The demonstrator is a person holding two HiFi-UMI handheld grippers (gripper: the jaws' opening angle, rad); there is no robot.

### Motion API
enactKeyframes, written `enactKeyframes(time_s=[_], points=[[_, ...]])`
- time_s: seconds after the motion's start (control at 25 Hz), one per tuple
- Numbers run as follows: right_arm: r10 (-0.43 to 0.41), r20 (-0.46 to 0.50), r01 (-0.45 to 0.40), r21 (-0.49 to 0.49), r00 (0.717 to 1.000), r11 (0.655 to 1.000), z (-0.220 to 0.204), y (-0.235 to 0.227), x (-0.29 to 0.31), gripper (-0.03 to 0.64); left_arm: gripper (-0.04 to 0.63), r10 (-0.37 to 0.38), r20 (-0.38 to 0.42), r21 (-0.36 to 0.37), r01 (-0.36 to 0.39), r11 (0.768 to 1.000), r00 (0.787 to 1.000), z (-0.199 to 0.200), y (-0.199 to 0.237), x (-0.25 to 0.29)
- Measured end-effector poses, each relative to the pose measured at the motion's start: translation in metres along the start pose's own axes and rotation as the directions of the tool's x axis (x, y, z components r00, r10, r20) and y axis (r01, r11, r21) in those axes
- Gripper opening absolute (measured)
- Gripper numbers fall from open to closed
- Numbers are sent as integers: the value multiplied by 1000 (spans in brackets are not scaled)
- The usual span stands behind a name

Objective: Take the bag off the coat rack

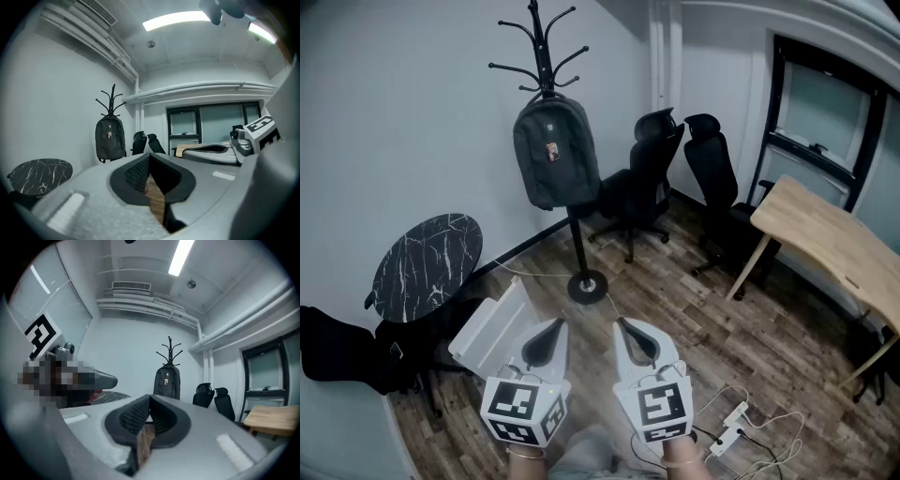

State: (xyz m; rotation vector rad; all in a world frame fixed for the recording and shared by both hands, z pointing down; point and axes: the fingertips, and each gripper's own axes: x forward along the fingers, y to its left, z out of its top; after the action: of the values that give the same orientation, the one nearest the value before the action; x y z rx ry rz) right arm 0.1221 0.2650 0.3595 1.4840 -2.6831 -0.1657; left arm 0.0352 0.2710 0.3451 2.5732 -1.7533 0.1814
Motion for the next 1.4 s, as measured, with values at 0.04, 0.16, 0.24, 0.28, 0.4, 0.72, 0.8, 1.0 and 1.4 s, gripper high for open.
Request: enactKeyframes(time_s=[0.04, 0.16, 0.24, 0.28, 0.4, 0.72, 0.8, 1.0, 1.4], points=[[-1, 1, 1, -1, 1000, 1000, 0, -1, 5, 3, 10, -7, 0, 1, 7, 1000, 1000, 1, 2, 5], [-5, 12, 5, 7, 1000, 1000, 2, -3, 18, 3, 11, -21, 0, 3, 21, 1000, 1000, 3, 11, 18], [-8, 20, 8, 24, 1000, 1000, 3, -6, 27, 3, 11, -29, 4, 1, 29, 1000, 1000, 4, 17, 26], [-12, 20, 11, 33, 1000, 999, 3, -8, 31, 3, 11, -34, 7, 0, 34, 999, 999, 4, 20, 30], [-38, 16, 37, 40, 999, 998, 4, -10, 45, 3, 11, -50, 15, -1, 50, 999, 999, 6, 30, 40], [-51, 9, 51, 48, 999, 998, 13, -10, 98, 3, 9, -75, 36, -24, 76, 997, 997, 12, 77, 70], [-49, 14, 48, 55, 999, 997, 15, -10, 112, 3, 11, -82, 44, -35, 83, 996, 996, 14, 88, 77], [-58, 8, 58, 24, 998, 998, 19, -8, 146, 3, 11, -115, 42, -30, 116, 993, 992, 14, 108, 98], [-100, 22, 100, 30, 995, 995, 25, -11, 203, 3, 10, -152, 42, -21, 153, 988, 987, 16, 152, 130]])
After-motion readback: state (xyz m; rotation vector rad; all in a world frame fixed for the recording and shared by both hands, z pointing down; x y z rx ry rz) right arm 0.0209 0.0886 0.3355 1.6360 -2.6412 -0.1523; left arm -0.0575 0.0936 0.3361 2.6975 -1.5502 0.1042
